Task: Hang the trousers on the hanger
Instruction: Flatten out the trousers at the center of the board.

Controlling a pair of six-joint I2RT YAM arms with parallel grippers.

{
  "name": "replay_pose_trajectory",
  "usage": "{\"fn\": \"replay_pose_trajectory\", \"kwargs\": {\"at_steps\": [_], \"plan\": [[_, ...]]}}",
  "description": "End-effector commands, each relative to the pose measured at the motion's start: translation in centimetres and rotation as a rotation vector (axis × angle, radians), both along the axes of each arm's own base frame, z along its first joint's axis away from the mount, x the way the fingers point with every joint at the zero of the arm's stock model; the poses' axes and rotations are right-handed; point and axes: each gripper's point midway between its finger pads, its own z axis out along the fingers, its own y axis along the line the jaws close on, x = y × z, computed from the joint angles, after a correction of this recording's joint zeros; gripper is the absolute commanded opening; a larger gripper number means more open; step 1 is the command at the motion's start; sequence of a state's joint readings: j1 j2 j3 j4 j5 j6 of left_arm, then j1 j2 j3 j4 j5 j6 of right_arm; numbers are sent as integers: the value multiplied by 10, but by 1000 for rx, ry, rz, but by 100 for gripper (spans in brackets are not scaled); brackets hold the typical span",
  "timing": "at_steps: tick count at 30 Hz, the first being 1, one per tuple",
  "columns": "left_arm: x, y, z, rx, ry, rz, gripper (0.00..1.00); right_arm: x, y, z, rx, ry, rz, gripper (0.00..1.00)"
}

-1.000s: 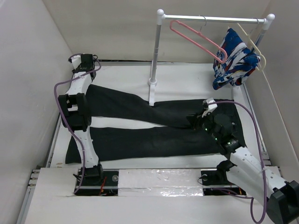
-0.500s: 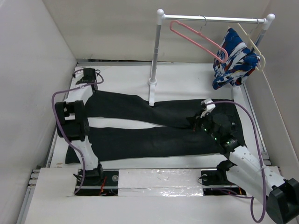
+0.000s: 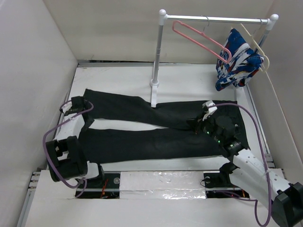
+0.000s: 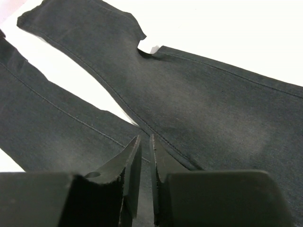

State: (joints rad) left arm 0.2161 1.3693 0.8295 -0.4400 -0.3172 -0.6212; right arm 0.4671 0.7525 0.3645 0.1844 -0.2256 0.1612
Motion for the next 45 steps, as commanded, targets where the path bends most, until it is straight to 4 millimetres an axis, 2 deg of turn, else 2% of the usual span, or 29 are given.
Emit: {"fn": "replay_pose_trajectory", "kwargs": {"at_steps": [1,5,10,13,14,17,19,20,24,27,29,30,34,35,36,38,40,41,43,44,45], "plan": [[-11,-7,-2,-35,-8,16,49,1,7,24,24,-60,28,21],[-12,-9,-20,-58,61,8,50,1,6,26,26,-66,25,29],[-10,-9,-39,-72,128,2,44,1,5,28,27,-67,16,31],[-1,-7,-43,-72,120,21,31,1,4,28,26,-69,14,31],[5,-6,-42,-73,98,27,19,0,4,28,28,-70,13,31],[22,-5,-38,-79,35,34,0,0,2,29,31,-75,6,31],[34,-6,-32,-76,-9,25,0,0,3,29,31,-75,11,31],[48,-8,-23,-64,-47,12,0,0,4,29,32,-74,12,31],[78,-4,-1,-43,-116,4,0,0,6,27,31,-69,24,31],[93,-4,1,-54,-119,-2,0,1,6,26,29,-65,23,31],[95,-3,-5,-52,-91,-10,7,1,6,27,28,-67,22,31],[97,2,-2,-27,-85,-12,9,1,6,27,28,-68,20,31],[91,5,-3,-4,-61,-25,31,0,6,29,31,-72,25,32],[85,4,-1,-3,-64,-25,44,0,6,29,32,-74,26,32],[83,1,1,-15,-76,-31,49,-1,7,29,34,-74,34,31],[76,-3,16,-19,-137,-32,57,-2,8,30,36,-76,43,30],[68,-5,28,-19,-185,-14,58,-3,9,31,40,-77,52,29],[58,-5,41,-4,-227,3,58,-5,11,31,39,-78,61,28],[42,4,48,-9,-263,61,57,-5,11,32,41,-80,58,25],[32,10,61,-2,-315,112,55,-6,11,33,43,-83,58,20],[17,12,51,3,-294,138,46,-6,11,32,43,-83,58,11]]}}
